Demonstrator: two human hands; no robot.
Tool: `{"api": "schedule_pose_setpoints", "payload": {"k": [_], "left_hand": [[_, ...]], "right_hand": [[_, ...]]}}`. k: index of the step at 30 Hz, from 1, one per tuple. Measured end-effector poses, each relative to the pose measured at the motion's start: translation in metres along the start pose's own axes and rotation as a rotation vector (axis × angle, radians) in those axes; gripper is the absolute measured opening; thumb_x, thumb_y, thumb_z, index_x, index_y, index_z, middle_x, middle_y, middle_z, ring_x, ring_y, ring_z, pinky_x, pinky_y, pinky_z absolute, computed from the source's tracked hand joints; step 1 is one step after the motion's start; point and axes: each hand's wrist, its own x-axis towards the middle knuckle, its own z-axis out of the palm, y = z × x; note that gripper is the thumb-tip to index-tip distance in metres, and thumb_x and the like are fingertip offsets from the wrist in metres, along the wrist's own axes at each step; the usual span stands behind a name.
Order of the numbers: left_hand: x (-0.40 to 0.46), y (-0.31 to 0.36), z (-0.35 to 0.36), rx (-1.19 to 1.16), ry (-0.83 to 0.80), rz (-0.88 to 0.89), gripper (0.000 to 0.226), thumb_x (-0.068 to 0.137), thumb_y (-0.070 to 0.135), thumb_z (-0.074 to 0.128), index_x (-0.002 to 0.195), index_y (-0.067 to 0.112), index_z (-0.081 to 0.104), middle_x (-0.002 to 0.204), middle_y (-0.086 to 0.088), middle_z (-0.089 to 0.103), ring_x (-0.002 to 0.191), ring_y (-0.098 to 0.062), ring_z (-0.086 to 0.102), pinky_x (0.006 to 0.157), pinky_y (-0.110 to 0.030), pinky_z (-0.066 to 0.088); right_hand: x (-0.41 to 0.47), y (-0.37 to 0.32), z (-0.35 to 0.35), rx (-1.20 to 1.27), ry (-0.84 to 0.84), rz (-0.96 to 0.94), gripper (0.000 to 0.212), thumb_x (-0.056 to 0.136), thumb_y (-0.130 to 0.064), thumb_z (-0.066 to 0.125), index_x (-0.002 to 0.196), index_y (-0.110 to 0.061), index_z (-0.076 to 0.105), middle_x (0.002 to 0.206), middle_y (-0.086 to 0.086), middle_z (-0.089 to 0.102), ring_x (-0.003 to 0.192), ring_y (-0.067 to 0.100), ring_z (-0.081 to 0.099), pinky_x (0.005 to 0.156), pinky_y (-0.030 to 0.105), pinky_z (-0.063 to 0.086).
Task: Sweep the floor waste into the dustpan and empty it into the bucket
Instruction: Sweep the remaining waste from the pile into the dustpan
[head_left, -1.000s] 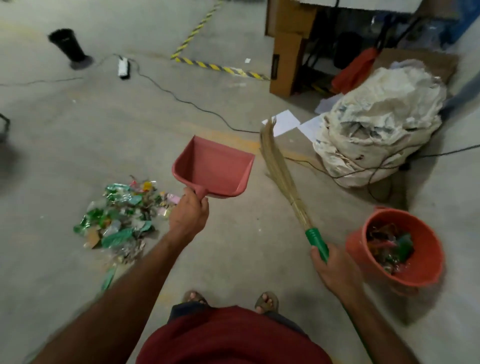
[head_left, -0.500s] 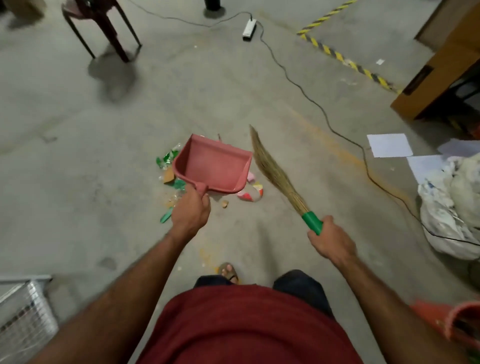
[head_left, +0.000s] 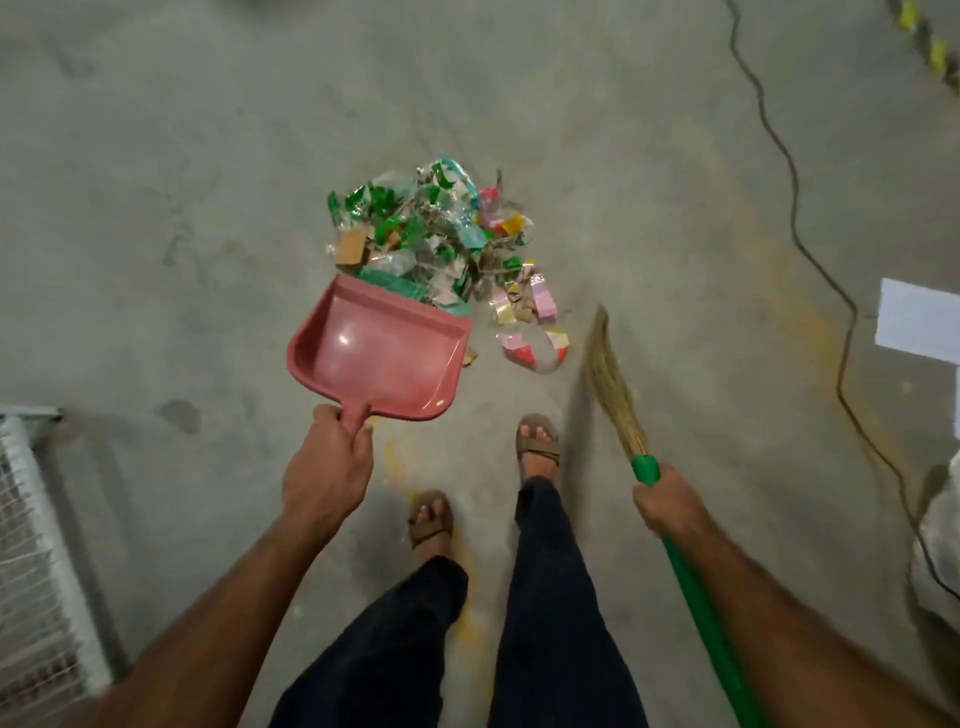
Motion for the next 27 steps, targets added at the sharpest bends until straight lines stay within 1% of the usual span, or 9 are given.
{"api": "schedule_pose_setpoints", "payload": {"k": [3,7,10,15,20,22,24,26,27], "left_hand": [[0.042,0.003,0.051,-0.013,-0.016,-0.056,0.024,0.1,0.041,0.047,0.103,0.018,0.042,0.085,-0.005,0.064,0.073,-0.027,0.064,0.064,-0.04,0.046],[0.101,0.017,0.103,-0.014,-0.018,-0.089,0.027,0.099,0.04,0.049,0.105,0.014,0.044,0.089,-0.007,0.063,0.075,-0.03,0.063,0.067,-0.042,0.047],[0.133,0.035,0.116,-0.001,-0.01,-0.139,0.031,0.101,0.035,0.051,0.112,0.007,0.047,0.094,-0.006,0.056,0.078,-0.027,0.053,0.07,-0.039,0.04],[0.164,0.053,0.12,-0.021,0.04,-0.219,0.025,0.101,0.034,0.051,0.106,0.011,0.044,0.093,-0.009,0.058,0.084,-0.036,0.061,0.069,-0.04,0.042],[0.182,0.059,0.114,-0.052,0.121,-0.243,0.028,0.1,0.035,0.052,0.111,0.01,0.045,0.097,-0.012,0.06,0.086,-0.039,0.062,0.07,-0.042,0.044],[0.19,0.057,0.114,-0.07,0.148,-0.259,0.031,0.1,0.036,0.051,0.113,0.009,0.045,0.099,-0.013,0.062,0.088,-0.04,0.063,0.072,-0.044,0.046],[0.195,0.052,0.117,-0.082,0.151,-0.286,0.031,0.1,0.036,0.052,0.115,0.009,0.046,0.101,-0.014,0.062,0.089,-0.04,0.063,0.073,-0.045,0.047],[0.2,0.047,0.12,-0.092,0.144,-0.306,0.031,0.1,0.035,0.052,0.116,0.009,0.046,0.101,-0.013,0.062,0.09,-0.039,0.063,0.073,-0.044,0.046],[0.203,0.044,0.122,-0.097,0.139,-0.31,0.031,0.099,0.034,0.053,0.116,0.009,0.046,0.101,-0.013,0.062,0.091,-0.039,0.063,0.074,-0.045,0.047]], "right_hand": [[0.069,-0.009,0.025,-0.033,-0.08,0.011,0.045,0.086,-0.033,0.055,0.129,-0.021,0.05,0.098,0.01,0.066,0.086,0.031,0.067,0.083,0.047,0.059],[0.121,-0.042,0.042,-0.154,-0.141,-0.177,0.044,0.093,-0.035,0.054,0.136,-0.026,0.048,0.106,0.009,0.067,0.093,0.032,0.066,0.082,0.037,0.054],[0.137,-0.069,0.041,-0.178,-0.131,-0.293,0.052,0.097,-0.033,0.053,0.147,-0.028,0.04,0.114,0.012,0.067,0.1,0.034,0.066,0.079,0.037,0.05],[0.157,-0.107,0.007,-0.198,-0.111,-0.466,0.06,0.1,-0.036,0.051,0.155,-0.032,0.03,0.12,0.01,0.066,0.104,0.031,0.064,0.077,0.036,0.048],[0.149,-0.107,-0.041,-0.116,-0.046,-0.525,0.061,0.099,-0.043,0.051,0.155,-0.042,0.026,0.11,0.0,0.065,0.09,0.02,0.063,0.074,0.037,0.053],[0.137,-0.097,-0.059,-0.108,0.01,-0.527,0.062,0.097,-0.042,0.056,0.153,-0.046,0.029,0.107,-0.004,0.066,0.086,0.018,0.063,0.07,0.035,0.051],[0.123,-0.085,-0.072,-0.093,0.076,-0.532,0.064,0.092,-0.036,0.066,0.149,-0.046,0.038,0.111,-0.002,0.068,0.091,0.022,0.067,0.072,0.035,0.052],[0.11,-0.078,-0.077,-0.085,0.166,-0.531,0.068,0.083,-0.023,0.079,0.143,-0.038,0.053,0.109,0.006,0.069,0.094,0.031,0.07,0.074,0.036,0.053],[0.106,-0.076,-0.079,-0.103,0.213,-0.52,0.071,0.076,-0.017,0.084,0.14,-0.033,0.059,0.103,0.01,0.069,0.09,0.035,0.07,0.072,0.038,0.054]]}}
